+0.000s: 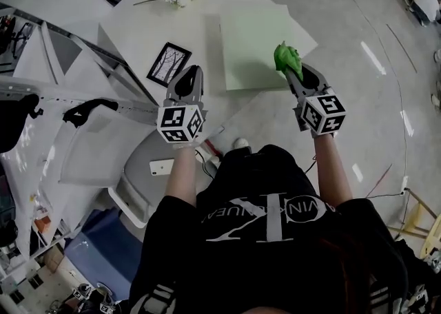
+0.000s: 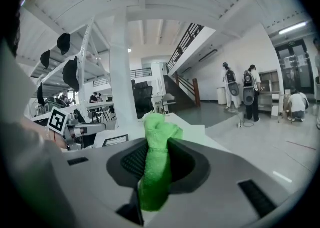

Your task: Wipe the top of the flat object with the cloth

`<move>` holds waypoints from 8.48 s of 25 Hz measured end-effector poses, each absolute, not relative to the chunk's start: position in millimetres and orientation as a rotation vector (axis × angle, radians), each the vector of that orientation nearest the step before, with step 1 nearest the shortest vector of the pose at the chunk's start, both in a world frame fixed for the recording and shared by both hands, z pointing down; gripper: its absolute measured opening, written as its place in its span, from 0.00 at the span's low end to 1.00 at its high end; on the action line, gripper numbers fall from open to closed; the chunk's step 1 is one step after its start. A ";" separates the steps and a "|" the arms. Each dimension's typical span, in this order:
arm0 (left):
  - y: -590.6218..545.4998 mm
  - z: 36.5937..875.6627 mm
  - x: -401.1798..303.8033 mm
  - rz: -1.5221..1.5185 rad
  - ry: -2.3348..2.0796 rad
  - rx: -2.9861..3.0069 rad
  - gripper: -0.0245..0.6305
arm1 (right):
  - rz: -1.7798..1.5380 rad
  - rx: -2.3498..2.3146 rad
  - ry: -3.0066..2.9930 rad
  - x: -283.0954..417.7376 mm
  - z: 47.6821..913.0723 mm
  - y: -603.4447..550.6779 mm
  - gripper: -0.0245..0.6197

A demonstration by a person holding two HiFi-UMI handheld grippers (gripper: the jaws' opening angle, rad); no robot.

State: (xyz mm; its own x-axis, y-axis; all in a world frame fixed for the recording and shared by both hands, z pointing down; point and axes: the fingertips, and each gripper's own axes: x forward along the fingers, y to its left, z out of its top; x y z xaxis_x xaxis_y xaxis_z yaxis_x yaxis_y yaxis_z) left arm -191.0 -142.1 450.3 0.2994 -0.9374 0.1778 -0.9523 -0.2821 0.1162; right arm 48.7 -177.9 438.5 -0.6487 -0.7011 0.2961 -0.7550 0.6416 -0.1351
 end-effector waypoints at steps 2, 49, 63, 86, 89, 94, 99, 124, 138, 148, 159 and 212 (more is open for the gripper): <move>-149.0 460.4 -188.1 0.099 -1.694 2.347 0.08 | 0.365 1.163 -2.642 36.3 439.4 -186.6 0.16; -228.1 551.1 -140.1 0.032 -1.216 1.950 0.32 | -0.006 0.676 -2.222 -151.8 516.4 -373.6 0.16; -227.1 551.2 -140.8 0.048 -1.242 1.929 0.32 | 0.083 0.860 -2.123 -54.6 519.4 -396.5 0.16; -228.1 550.8 -140.7 0.025 -1.247 1.893 0.34 | 0.192 1.237 -1.971 54.9 513.7 -424.2 0.16; -227.7 548.6 -144.9 -0.022 -1.230 1.869 0.39 | -0.004 1.205 -1.980 42.9 498.9 -414.2 0.16; -218.8 540.7 -138.0 -0.012 -1.144 1.914 0.46 | -0.024 1.041 -2.155 -13.0 490.1 -375.3 0.16; -203.9 544.8 -126.5 0.084 -1.132 1.933 0.46 | -0.012 0.895 -2.252 -60.9 491.2 -338.4 0.16; -185.6 564.0 -127.1 0.090 -1.137 1.831 0.46 | -0.105 0.582 -2.242 -115.4 520.2 -271.1 0.16; -185.5 564.8 -127.6 0.091 -1.152 1.809 0.46 | -0.003 0.721 -2.191 -50.1 523.0 -286.2 0.16; -184.3 563.6 -128.0 0.095 -1.169 1.802 0.46 | 0.060 0.852 -2.144 3.2 522.5 -300.0 0.16; -184.8 563.7 -127.9 0.093 -1.174 1.795 0.46 | 0.090 0.947 -2.104 44.2 521.1 -310.1 0.16; -122.6 549.9 -116.4 0.091 -1.202 1.889 0.27 | -0.072 0.591 -2.268 -93.4 520.9 -174.7 0.16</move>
